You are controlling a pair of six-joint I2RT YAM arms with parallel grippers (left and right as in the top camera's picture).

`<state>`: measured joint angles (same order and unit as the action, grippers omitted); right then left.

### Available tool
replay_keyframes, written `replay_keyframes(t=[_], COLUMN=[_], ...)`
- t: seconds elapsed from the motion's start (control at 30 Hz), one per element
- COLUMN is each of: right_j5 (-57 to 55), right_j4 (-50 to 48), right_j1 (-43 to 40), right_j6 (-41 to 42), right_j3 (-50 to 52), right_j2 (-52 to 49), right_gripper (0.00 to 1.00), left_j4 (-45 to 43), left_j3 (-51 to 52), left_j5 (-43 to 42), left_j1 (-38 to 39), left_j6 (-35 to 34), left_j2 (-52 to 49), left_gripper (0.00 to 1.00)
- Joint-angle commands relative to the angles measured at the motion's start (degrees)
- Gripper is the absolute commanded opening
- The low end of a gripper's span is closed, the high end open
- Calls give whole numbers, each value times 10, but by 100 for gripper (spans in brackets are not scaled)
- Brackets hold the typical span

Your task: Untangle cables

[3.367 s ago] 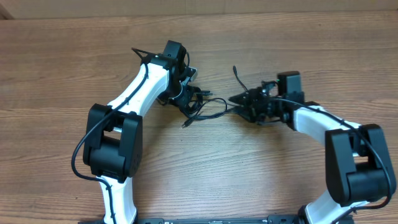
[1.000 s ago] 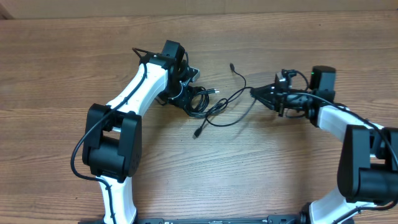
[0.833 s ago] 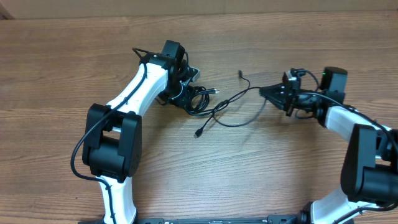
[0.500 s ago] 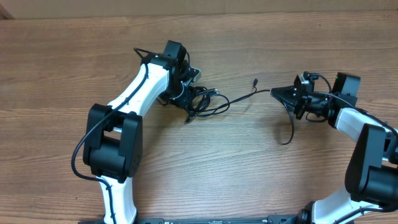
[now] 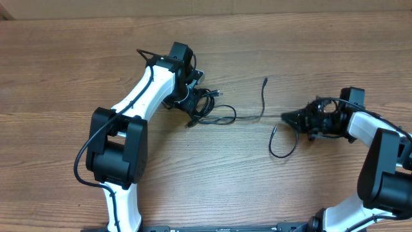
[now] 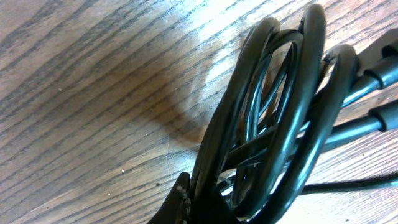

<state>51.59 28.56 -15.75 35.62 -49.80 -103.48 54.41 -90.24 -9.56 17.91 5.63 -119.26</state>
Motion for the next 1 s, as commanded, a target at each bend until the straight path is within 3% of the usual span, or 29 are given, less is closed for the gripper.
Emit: replay_keyframes(t=[0.0, 0.1, 0.13, 0.2, 0.27, 0.53, 0.73, 0.97], right_j5=[-176, -229, -248, -273, -275, -260, -260, -235], right_j4=[17, 32, 36, 45, 59, 221, 322, 274], right_j1=[-6, -6, -6, -6, -6, 1, 47, 134], right_j6=[-14, -14, -14, -14, -14, -35, -94, -132], right_j3=[0, 0, 0, 0, 0, -85, -182, -199], right_j2=[-1, -1, -1, -1, -1, 10, 31, 32], right_gripper=[5, 5, 9, 35, 44, 29, 31, 37], left_j4=[1, 1, 1, 1, 1, -1, -5, -5], left_j3=[2, 2, 2, 2, 2, 2, 2, 2], left_j5=[27, 27, 27, 27, 27, 26, 24, -27], left_j1=[-3, -3, -3, -3, -3, -3, -2, -2], left_j6=[-12, -12, -12, -12, -12, -12, -12, 16], left_j2=[9, 9, 9, 9, 9, 9, 9, 9], left_gripper=[4, 4, 5, 4, 4, 4, 4, 4])
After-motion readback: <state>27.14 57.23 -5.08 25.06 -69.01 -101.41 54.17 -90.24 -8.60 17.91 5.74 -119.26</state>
